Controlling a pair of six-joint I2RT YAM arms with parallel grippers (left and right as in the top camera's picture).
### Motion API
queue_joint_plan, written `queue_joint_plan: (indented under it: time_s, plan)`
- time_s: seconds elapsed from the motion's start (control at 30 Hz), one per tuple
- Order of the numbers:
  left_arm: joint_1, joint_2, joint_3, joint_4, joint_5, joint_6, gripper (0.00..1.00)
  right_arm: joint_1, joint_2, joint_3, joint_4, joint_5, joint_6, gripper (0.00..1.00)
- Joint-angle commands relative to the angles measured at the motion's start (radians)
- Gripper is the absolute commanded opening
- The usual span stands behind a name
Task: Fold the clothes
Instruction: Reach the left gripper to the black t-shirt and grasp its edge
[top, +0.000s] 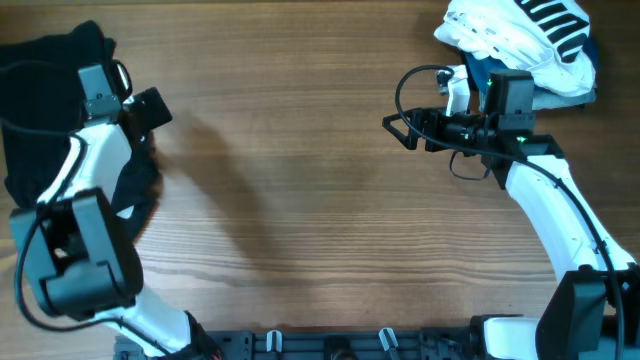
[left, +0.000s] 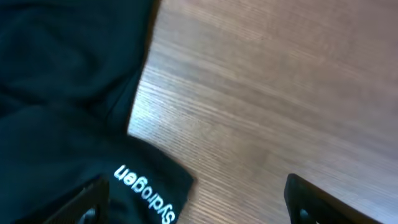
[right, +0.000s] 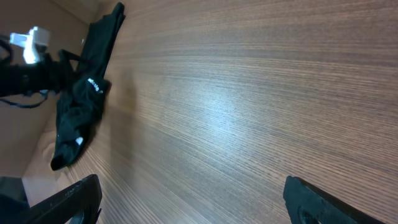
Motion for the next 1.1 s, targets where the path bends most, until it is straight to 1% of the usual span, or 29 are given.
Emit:
queue_joint_plan:
  time_s: [0.0,0.03,0.1,0.13,0.2,0.3,0.47,0.53,0.6,0.67,0.7,0.73,0.77,0.8,0.83,0.9,0.93,0.97,1.07]
  plan:
    - [0.003,0.076,0.014,0.036,-0.023,0.137,0.85,0.006,0.006,0.015,0.002,0.016,-0.017,0.94]
    - [0.005,0.092,0.014,0.040,-0.024,0.146,0.83,0.006,0.006,0.015,0.001,0.018,-0.017,0.94]
    - [0.006,0.118,0.014,0.039,-0.024,0.166,0.65,0.006,0.006,0.015,0.002,0.018,-0.016,0.93]
    - [0.006,0.132,0.014,0.038,-0.024,0.175,0.59,0.006,0.006,0.015,0.003,0.018,-0.016,0.93]
    - [0.006,0.154,0.014,0.037,-0.025,0.182,0.53,0.006,0.006,0.015,0.002,0.018,-0.014,0.92]
    - [0.006,0.167,0.014,0.037,-0.051,0.180,0.51,0.006,0.006,0.015,0.001,0.018,-0.014,0.91]
    - [0.006,0.169,0.014,0.020,-0.148,0.180,0.56,0.006,0.007,0.015,0.003,0.030,-0.014,0.91]
    - [0.006,0.169,0.014,0.007,-0.151,0.180,0.56,0.006,0.007,0.015,0.003,0.033,-0.014,0.91]
    - [0.006,0.169,0.014,-0.002,-0.151,0.180,0.55,0.006,0.007,0.015,0.003,0.033,-0.013,0.91]
    - [0.006,0.173,0.014,-0.013,-0.151,0.180,0.51,0.006,0.007,0.015,0.003,0.033,-0.013,0.91]
    - [0.006,0.177,0.013,-0.013,-0.151,0.180,0.46,0.006,0.007,0.015,0.003,0.033,-0.014,0.91]
    - [0.006,0.185,0.014,-0.013,-0.150,0.180,0.38,0.006,0.007,0.015,0.003,0.033,-0.014,0.91]
    - [0.006,0.197,0.013,-0.018,-0.151,0.180,0.24,0.006,0.007,0.015,0.003,0.033,-0.013,0.91]
    - [0.006,0.201,0.013,-0.031,-0.152,0.180,0.06,0.006,0.007,0.015,0.002,0.033,-0.014,0.91]
    - [0.007,0.204,0.013,-0.048,-0.158,0.170,0.04,0.006,0.007,0.015,0.002,0.032,-0.013,0.91]
    - [0.007,0.203,0.014,-0.082,-0.216,0.066,0.04,0.006,0.007,0.015,0.003,0.033,0.003,0.91]
    - [0.007,0.200,0.014,-0.080,-0.227,0.043,0.04,0.006,0.007,0.015,0.007,0.036,0.013,0.91]
    - [0.006,0.196,0.014,-0.071,-0.223,0.039,0.04,0.006,0.007,0.015,0.011,0.036,0.012,0.91]
    - [-0.022,0.138,0.047,-0.064,-0.187,-0.055,0.04,0.006,0.007,0.015,0.014,0.036,0.011,0.91]
